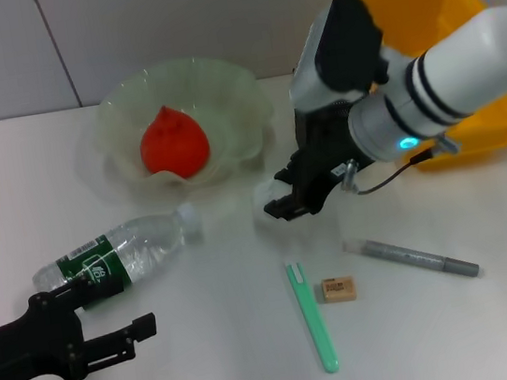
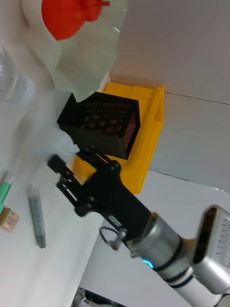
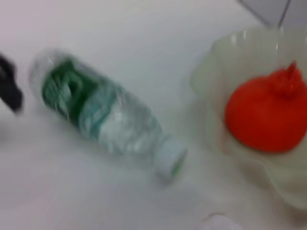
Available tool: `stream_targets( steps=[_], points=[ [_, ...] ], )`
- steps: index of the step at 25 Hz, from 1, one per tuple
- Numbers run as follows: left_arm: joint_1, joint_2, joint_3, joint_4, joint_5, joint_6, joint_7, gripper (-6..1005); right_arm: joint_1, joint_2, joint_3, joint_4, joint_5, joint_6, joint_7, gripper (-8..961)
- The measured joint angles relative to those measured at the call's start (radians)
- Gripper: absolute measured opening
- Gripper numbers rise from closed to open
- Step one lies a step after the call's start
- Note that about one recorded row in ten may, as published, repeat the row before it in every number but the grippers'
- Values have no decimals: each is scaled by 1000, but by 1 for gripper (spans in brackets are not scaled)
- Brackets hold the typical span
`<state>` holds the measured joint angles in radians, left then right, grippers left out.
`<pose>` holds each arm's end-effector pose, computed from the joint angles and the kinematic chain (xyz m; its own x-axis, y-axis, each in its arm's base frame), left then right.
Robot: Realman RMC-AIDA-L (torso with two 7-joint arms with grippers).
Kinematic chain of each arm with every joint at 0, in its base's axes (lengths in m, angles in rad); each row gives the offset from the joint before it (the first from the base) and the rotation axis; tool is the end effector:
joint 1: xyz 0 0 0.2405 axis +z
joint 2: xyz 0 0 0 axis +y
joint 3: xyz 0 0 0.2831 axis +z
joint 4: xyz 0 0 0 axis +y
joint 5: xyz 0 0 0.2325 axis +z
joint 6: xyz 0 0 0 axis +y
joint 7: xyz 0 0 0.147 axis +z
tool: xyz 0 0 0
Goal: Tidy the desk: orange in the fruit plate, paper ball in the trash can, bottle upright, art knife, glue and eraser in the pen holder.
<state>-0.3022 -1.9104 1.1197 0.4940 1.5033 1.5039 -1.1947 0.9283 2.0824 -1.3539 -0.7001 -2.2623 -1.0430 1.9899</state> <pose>-0.3658 0.2974 0.0033 0.7546 0.3551 0.5518 0.5189 -0.8376 -0.1707 0.1553 0.4636 -0.0963 0.9566 -0.2835 0.0678 -0.2493 -0.9163 -0.3134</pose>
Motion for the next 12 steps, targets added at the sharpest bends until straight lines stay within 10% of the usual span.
stream_targets(
  steps=[12],
  points=[
    [0,1,0,0,0,-1,1,827,-144,-6,340,-510,-31,-332,130,455]
  ],
)
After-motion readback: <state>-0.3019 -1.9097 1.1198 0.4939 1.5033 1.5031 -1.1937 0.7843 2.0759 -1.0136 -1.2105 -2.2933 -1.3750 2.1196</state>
